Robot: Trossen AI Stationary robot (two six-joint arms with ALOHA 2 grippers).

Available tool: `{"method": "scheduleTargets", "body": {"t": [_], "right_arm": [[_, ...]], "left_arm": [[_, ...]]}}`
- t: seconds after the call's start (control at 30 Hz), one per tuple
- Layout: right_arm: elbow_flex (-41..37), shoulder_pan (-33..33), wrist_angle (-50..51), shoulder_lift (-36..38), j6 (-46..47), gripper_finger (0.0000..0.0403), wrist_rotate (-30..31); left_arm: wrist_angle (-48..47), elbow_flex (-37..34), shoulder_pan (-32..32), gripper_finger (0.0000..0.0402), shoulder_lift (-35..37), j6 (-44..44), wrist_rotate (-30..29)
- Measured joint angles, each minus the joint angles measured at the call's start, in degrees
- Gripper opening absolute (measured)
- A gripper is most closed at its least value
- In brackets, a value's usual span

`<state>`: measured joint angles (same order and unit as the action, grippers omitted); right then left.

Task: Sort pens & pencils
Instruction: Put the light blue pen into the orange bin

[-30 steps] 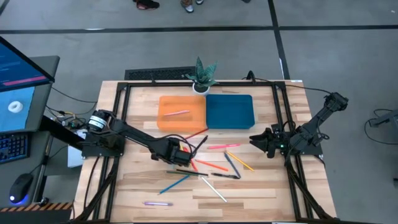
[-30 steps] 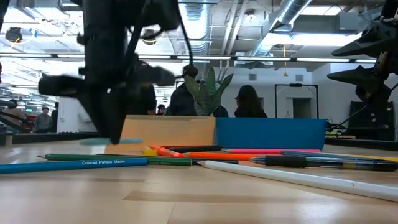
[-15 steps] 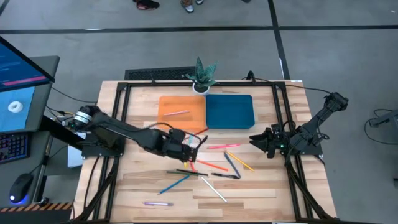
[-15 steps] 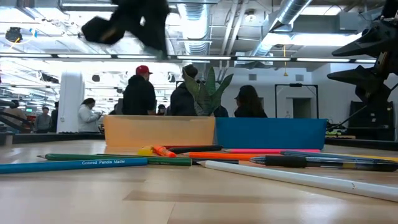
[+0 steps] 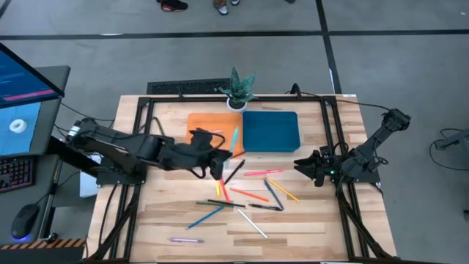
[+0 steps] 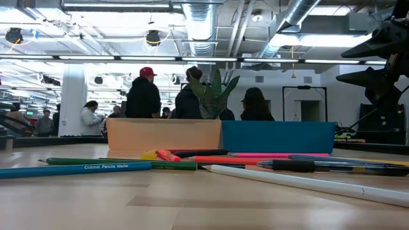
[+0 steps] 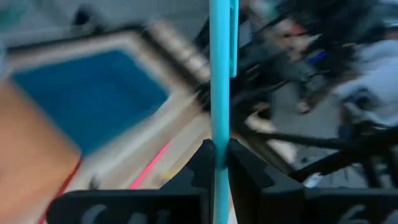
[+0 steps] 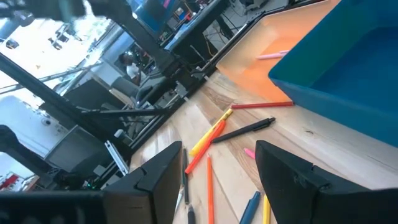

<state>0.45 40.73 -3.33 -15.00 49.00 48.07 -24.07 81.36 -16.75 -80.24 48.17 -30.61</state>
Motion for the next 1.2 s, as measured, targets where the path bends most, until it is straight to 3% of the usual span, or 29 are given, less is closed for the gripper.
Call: {"method": "scheduleTargets", "body": {"t": [0.2, 0.43, 0.67, 0.8, 0.9, 1.03, 1.2], "right_arm": [[0.0, 0.0, 0.0, 0.0, 0.0, 0.0225, 0.0], [0.0, 0.0, 0.0, 0.0, -0.1, 0.0225, 0.4], [0.0, 0.0, 0.0, 0.0, -1.0, 0.0225, 0.4], [0.0, 0.0, 0.0, 0.0, -1.0, 0.0225, 0.4], [0.0, 0.0, 0.0, 0.0, -1.0, 0.0225, 0.4], [0.0, 0.0, 0.0, 0.0, -1.0, 0.0225, 0.4], [0.0, 0.0, 0.0, 0.0, -1.0, 0.0225, 0.4]], "left_arm": [[16.3, 0.0, 0.0, 0.0014, 0.5, -17.3, 6.3], [35.1, 0.0, 0.0, 0.0014, 0.5, -36.3, 24.3], [41.0, 0.0, 0.1, 0.0014, 0.5, -42.3, 27.6], [40.4, 0.0, 0.1, 0.0014, 0.5, -41.7, 26.1], [36.4, 0.0, 0.1, 0.0014, 0.8, -40.8, 19.1], [22.9, 0.0, 3.2, 0.0014, 1.4, -32.5, 9.0], [2.2, 0.0, 10.4, 0.0014, 1.5, -20.5, 8.9]]}}
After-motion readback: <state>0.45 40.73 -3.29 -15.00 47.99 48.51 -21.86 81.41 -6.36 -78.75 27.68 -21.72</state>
